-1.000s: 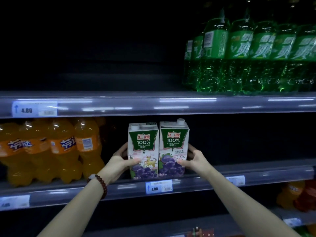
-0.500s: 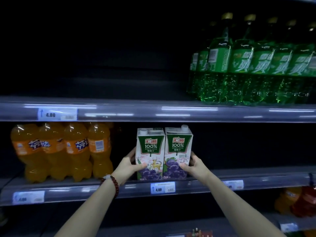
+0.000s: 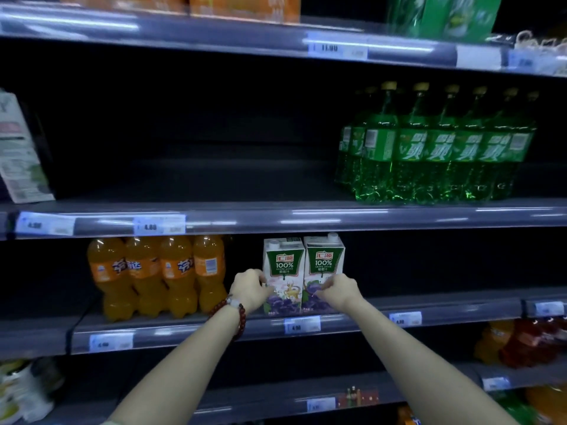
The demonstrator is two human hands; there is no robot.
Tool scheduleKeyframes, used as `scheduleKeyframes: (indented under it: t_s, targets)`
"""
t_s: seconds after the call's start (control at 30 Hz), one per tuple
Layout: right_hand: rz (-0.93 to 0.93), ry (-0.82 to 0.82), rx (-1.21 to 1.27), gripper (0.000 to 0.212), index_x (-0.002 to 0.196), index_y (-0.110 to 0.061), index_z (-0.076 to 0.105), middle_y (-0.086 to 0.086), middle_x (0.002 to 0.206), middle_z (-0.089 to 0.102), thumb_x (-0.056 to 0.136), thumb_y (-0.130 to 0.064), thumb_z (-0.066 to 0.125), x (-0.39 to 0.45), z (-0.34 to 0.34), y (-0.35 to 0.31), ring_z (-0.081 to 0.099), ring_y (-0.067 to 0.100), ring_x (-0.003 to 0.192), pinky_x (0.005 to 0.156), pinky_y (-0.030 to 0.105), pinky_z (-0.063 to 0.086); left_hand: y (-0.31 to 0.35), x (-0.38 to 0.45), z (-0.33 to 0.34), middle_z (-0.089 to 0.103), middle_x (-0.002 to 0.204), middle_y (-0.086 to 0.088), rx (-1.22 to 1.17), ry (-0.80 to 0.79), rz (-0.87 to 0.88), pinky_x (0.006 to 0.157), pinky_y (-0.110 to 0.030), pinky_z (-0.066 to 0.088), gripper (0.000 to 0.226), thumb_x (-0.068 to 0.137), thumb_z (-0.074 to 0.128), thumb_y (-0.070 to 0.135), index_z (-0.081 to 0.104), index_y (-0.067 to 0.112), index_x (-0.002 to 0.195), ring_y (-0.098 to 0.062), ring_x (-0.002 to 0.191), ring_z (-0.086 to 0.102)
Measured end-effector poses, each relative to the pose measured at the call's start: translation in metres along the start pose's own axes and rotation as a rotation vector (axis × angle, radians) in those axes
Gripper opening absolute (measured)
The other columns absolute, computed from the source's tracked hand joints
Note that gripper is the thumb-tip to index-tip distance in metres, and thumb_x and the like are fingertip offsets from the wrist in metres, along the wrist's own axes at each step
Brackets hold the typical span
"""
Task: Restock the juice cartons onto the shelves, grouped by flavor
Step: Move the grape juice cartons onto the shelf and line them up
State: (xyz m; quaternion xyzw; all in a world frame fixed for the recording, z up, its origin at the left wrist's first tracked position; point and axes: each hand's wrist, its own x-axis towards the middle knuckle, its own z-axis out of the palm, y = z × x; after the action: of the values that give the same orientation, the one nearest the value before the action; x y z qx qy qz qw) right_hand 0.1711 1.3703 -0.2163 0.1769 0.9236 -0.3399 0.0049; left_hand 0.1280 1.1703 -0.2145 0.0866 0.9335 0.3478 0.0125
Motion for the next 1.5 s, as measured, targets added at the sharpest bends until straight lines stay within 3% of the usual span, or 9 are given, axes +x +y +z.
scheduleKeyframes:
  t_s: [0.1,0.2,0.3,0.47,0.63,0.9,1.2,1.33,1.5]
  targets:
    - [-0.117,0.005,0.043,0.029,0.111,-0.002,0.065,0.008,0.102,0.062,0.09,-0.022,0.065,-0.02,-0.012,-0.026,0.054,0.013,0.069,0.063,0.024,0.048,0.008,-0.012,-0.024,0.07,0.106,-0.006,-0.016,0.008,0.084,0.071,-0.016,0.049,0.024,0.087,0.068,0.025,0.068,0.011,0.107,-0.013,0.089,0.064]
    - [-0.232,0.004,0.06,0.025,0.109,-0.004,0.067,0.005,0.099,0.064,0.089,-0.018,0.066,-0.043,-0.017,-0.061,0.058,0.015,0.081,0.076,0.027,0.053,0.007,-0.03,-0.055,0.072,0.102,-0.002,-0.062,0.035,0.158,0.058,-0.004,0.042,0.026,0.086,0.069,0.028,0.068,0.014,0.108,-0.003,0.08,0.06]
    - [-0.324,0.007,0.06,0.02,0.105,-0.006,0.07,0.003,0.096,0.067,0.087,-0.015,0.067,-0.063,-0.014,-0.093,0.063,0.017,0.087,0.08,0.029,0.053,-0.004,-0.051,-0.09,0.071,0.1,0.002,-0.092,0.073,0.19,0.06,-0.004,0.041,0.027,0.085,0.07,0.03,0.067,0.018,0.109,-0.002,0.084,0.061]
    - [-0.443,-0.036,0.102,0.016,0.098,-0.01,0.07,0.006,0.084,0.071,0.083,-0.013,0.071,-0.086,0.015,-0.148,0.062,0.01,0.067,0.06,0.019,0.048,-0.044,-0.088,-0.153,0.067,0.089,0.013,-0.089,0.164,0.191,0.056,-0.001,0.042,0.015,0.084,0.07,0.028,0.069,0.024,0.098,0.005,0.081,0.059]
    - [-0.574,-0.172,0.017,0.011,0.092,-0.017,0.07,-0.005,0.076,0.065,0.081,-0.018,0.073,-0.101,0.064,-0.215,0.059,0.005,0.066,0.052,0.01,0.042,-0.099,-0.125,-0.214,0.061,0.077,0.016,-0.009,0.267,0.098,0.056,0.002,0.041,0.013,0.082,0.071,0.022,0.071,0.021,0.096,0.005,0.072,0.056]
    - [-0.788,-0.344,-0.057,0.016,0.097,-0.014,0.071,0.0,0.076,0.067,0.081,-0.018,0.071,-0.128,0.162,-0.339,0.062,0.01,0.069,0.054,0.011,0.043,-0.193,-0.17,-0.312,0.071,0.079,0.001,0.128,0.392,-0.122,0.058,-0.002,0.039,0.015,0.081,0.069,0.014,0.071,0.015,0.096,-0.006,0.072,0.061]
    - [-0.965,-0.517,-0.043,0.01,0.087,-0.019,0.066,0.001,0.079,0.067,0.08,-0.018,0.072,-0.14,0.268,-0.472,0.063,0.011,0.067,0.049,0.01,0.041,-0.286,-0.182,-0.423,0.073,0.095,-0.011,0.305,0.443,-0.315,0.078,-0.028,0.054,0.019,0.087,0.062,0.012,0.069,0.007,0.104,-0.021,0.09,0.067]
    - [-1.016,-0.535,-0.019,0.016,0.093,-0.011,0.07,-0.006,0.07,0.065,0.08,-0.02,0.074,-0.135,0.295,-0.53,0.059,0.005,0.062,0.049,0.013,0.042,-0.315,-0.162,-0.467,0.073,0.096,-0.014,0.344,0.451,-0.334,0.081,-0.037,0.055,0.018,0.085,0.061,0.007,0.07,0.003,0.1,-0.026,0.092,0.067]
    - [-1.013,-0.494,0.002,0.007,0.088,-0.015,0.069,-0.002,0.072,0.064,0.081,-0.015,0.069,-0.124,0.317,-0.587,0.059,0.014,0.072,0.063,0.025,0.047,-0.344,-0.132,-0.51,0.074,0.099,-0.009,0.357,0.477,-0.298,0.079,-0.031,0.055,0.019,0.087,0.061,0.014,0.07,0.007,0.103,-0.021,0.09,0.068]
